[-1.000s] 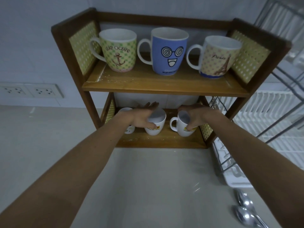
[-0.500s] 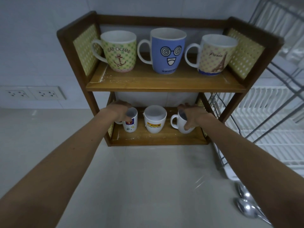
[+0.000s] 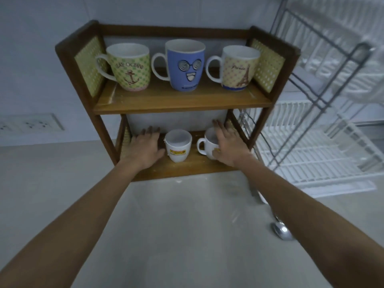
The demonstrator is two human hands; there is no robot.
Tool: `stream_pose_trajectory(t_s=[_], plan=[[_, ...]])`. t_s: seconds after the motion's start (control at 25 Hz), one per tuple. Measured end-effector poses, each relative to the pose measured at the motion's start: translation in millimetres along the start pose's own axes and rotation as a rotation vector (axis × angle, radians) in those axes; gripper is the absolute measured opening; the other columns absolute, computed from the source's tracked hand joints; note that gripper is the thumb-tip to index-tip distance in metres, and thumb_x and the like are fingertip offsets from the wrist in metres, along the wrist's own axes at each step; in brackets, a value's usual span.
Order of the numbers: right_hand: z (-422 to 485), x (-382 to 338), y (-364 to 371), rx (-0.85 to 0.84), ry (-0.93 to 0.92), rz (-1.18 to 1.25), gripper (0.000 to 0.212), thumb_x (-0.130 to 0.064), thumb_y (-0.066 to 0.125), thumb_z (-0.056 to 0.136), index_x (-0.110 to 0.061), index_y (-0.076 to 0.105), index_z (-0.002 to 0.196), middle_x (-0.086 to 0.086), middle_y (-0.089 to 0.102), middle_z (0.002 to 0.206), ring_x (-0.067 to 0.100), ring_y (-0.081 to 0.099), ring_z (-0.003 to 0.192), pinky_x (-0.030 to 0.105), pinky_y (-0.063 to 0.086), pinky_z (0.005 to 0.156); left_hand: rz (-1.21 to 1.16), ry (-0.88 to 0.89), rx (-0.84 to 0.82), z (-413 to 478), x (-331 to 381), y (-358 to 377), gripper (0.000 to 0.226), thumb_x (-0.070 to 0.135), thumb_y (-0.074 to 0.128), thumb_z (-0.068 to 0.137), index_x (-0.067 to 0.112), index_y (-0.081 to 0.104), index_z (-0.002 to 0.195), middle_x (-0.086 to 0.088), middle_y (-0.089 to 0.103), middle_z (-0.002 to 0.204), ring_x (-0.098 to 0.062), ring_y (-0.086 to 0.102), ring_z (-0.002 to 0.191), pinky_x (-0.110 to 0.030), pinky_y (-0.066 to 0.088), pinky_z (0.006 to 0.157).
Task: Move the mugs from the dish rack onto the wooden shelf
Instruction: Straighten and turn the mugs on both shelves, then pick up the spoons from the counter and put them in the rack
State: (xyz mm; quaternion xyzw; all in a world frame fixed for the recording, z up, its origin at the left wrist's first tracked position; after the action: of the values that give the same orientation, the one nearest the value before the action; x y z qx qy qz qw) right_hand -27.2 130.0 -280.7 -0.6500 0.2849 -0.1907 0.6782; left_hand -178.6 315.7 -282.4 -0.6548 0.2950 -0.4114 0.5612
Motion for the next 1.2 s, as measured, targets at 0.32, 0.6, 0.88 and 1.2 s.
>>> stream_pose_trajectory(t_s=[0.32,0.6,0.88,1.2], plan=[[-200.1,59.3,13.6,0.402,0.022,0.379,0.042,-0.003,0.062,0.077,-0.005,0.061,0.119,0.015,0.066,0.115,0.032,0.062,0.105,0.039,0.053,0.081,-0.588,0.133,0.233,-128.9,178.8,74.3,0.035,0.004,0.061,0.083,0.010,0.066,0.117,-0.009,0.065,0.117,-0.027,0.060,0.110,-0.028,0.040,0.095],[-264.9,210.8,67.0,0.079,0.351,0.336,0.017,-0.018,0.059,0.083,-0.018,0.070,0.095,0.007,0.069,0.096,0.029,0.060,0.094,0.036,0.049,0.075,-0.522,0.141,0.034,-171.9,328.0,174.0,0.031,0.020,0.051,0.090,0.022,0.065,0.117,-0.008,0.066,0.105,-0.028,0.061,0.100,-0.033,0.045,0.085],[-254.2,224.6,78.7,-0.050,0.188,0.426,0.015,-0.037,0.066,0.077,-0.023,0.067,0.078,-0.007,0.055,0.078,0.014,0.051,0.079,0.028,0.043,0.065,-0.268,0.039,0.093,-187.2,354.3,195.0,0.034,0.030,0.048,0.094,0.026,0.062,0.125,-0.011,0.062,0.100,-0.030,0.057,0.094,-0.037,0.047,0.085],[-250.3,211.9,85.0,-0.090,0.138,0.403,0.025,-0.049,0.062,0.078,-0.025,0.058,0.073,-0.007,0.052,0.080,0.017,0.056,0.084,0.028,0.040,0.063,-0.227,-0.075,0.232,-209.4,335.5,181.7,0.021,0.026,0.063,0.087,0.011,0.070,0.099,-0.013,0.062,0.085,-0.032,0.058,0.076,-0.037,0.051,0.071]])
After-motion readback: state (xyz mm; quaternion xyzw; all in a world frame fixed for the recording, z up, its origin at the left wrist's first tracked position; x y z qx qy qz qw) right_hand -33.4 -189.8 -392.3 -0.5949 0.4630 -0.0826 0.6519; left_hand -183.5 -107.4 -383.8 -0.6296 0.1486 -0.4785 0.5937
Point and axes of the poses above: each hand's wrist, its own z-axis towards the middle knuckle, its own y-axis out of the palm, x = y × z, the point moved 7 cm from there along z, towards the middle knuckle
